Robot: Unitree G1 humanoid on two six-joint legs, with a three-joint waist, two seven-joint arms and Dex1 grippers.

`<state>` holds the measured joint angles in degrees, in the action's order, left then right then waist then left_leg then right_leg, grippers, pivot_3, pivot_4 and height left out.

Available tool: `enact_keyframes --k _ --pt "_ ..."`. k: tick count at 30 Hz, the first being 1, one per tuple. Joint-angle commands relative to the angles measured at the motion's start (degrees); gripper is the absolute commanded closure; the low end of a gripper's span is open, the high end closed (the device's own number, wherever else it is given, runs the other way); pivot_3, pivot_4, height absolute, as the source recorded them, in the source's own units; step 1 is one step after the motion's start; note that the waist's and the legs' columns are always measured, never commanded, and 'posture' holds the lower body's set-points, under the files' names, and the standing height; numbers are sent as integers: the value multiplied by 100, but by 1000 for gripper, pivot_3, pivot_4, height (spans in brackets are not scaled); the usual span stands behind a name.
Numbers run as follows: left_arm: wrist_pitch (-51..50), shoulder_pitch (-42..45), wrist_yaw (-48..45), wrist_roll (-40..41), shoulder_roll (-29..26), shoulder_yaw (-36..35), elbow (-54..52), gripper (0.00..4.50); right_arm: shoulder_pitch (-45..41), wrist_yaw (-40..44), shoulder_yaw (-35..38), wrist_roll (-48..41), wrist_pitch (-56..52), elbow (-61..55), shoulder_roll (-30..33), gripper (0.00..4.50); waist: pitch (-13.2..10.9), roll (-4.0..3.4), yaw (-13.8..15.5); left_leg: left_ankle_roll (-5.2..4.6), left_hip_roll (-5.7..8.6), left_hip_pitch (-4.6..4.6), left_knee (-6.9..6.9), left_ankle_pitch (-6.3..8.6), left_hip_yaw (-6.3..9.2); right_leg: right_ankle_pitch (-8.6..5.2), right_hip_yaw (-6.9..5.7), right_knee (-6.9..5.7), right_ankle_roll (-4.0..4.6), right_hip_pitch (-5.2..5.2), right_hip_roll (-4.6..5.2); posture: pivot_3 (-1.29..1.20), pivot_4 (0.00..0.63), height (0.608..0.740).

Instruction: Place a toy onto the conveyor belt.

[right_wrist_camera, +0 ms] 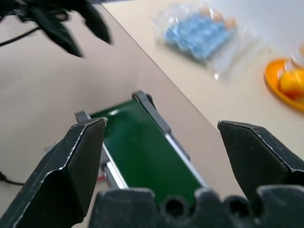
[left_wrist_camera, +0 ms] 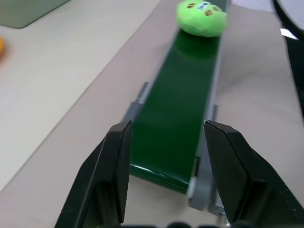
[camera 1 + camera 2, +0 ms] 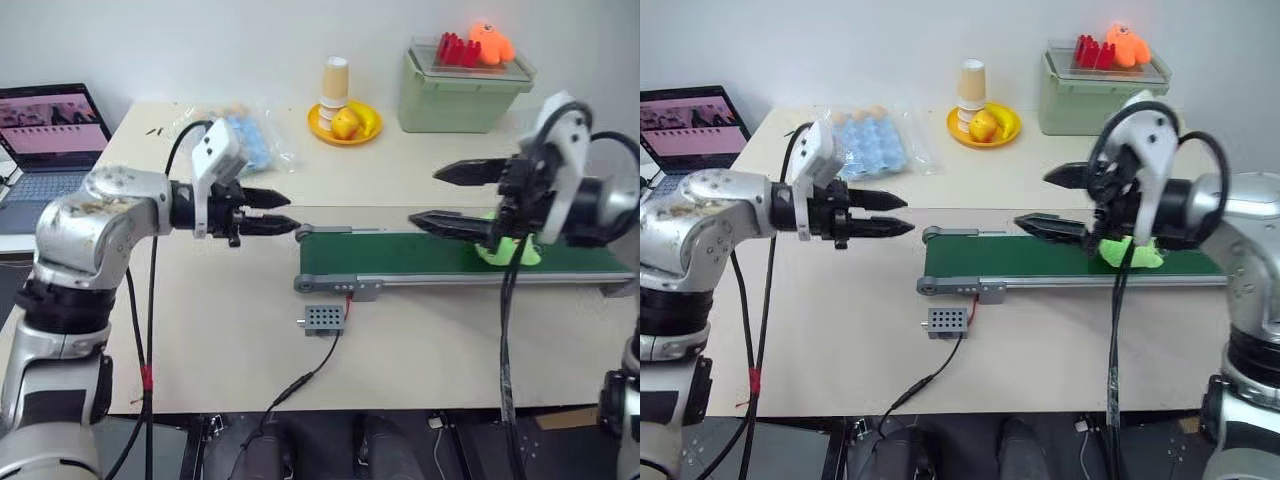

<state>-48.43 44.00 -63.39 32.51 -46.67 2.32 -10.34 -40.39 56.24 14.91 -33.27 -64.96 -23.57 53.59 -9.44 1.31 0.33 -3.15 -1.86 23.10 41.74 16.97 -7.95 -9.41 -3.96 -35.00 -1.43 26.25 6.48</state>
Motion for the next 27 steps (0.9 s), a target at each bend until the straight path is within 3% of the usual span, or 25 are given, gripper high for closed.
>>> enact_keyframes --k 1,12,27 --pt "371 -339 -108 98 -147 -306 -489 1987 -83 6 440 -414 -199 40 308 59 0 0 1 -1 0 -1 0 1 0 0 2 1 0 0 1 0 150 734" --pt "489 -245 713 -161 147 -471 -1 1987 -314 -446 565 -1046 -278 241 251 59 0 1 25 -4 2 -11 3 2 -3 0 10 4 -1 -5 2 0 150 734" --pt "506 -335 939 30 282 -633 -332 1987 -702 -800 266 -1202 96 686 161 59 0 1 23 -4 1 -5 3 2 -2 1 7 4 -2 -3 2 0 150 734"
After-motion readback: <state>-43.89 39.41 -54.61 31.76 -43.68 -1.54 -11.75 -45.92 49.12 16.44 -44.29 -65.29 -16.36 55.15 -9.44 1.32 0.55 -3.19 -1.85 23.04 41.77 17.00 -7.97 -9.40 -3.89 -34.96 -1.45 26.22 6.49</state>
